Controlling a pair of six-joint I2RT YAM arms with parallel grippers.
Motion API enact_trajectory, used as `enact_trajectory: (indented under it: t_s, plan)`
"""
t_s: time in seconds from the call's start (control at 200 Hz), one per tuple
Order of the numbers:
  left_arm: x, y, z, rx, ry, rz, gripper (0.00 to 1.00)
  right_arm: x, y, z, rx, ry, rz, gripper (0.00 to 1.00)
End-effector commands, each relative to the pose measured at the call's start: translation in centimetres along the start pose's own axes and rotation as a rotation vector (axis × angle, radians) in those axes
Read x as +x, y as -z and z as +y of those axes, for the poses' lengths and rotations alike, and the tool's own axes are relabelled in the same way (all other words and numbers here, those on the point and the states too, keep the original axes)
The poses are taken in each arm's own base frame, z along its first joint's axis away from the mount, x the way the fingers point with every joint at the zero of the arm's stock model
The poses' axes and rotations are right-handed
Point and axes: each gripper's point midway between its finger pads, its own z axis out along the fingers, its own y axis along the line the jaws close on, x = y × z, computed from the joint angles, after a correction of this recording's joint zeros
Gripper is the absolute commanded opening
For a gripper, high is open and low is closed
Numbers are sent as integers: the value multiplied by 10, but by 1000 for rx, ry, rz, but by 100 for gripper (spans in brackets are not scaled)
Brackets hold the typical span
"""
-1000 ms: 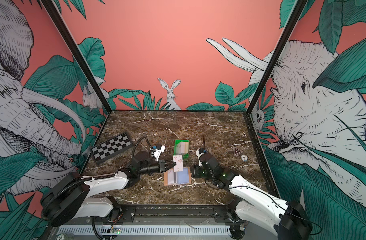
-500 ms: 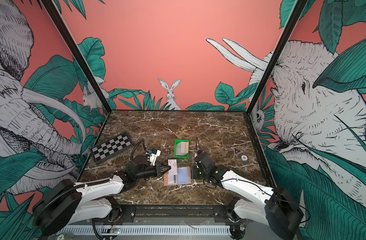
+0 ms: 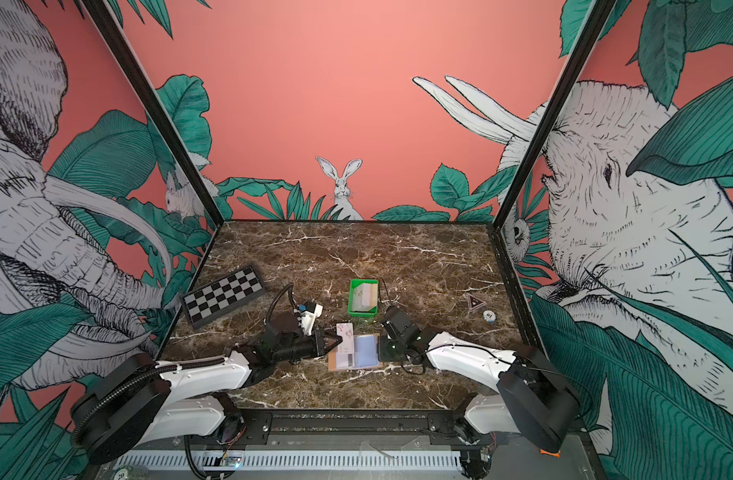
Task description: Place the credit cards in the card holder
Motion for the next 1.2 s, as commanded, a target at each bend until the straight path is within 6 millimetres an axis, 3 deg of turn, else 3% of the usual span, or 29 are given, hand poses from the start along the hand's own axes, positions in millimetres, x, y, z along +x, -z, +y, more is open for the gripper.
enact_trajectory:
  t_s: [0.0, 0.425, 0.73, 1.195]
  plan:
    - [-3, 0, 0, -1, -10, -26, 6, -8, 1, 7, -14, 1, -32, 16]
    - [-2, 0, 5, -54, -30, -11, 7, -1, -9, 5, -28, -39, -9, 19]
    - [9, -6, 26, -117, 25, 15, 7, 6, -18, 2, -32, -37, 11, 19]
    - [6, -10, 18, -83, 65, -3, 8, 15, -21, -10, 13, -26, 36, 19]
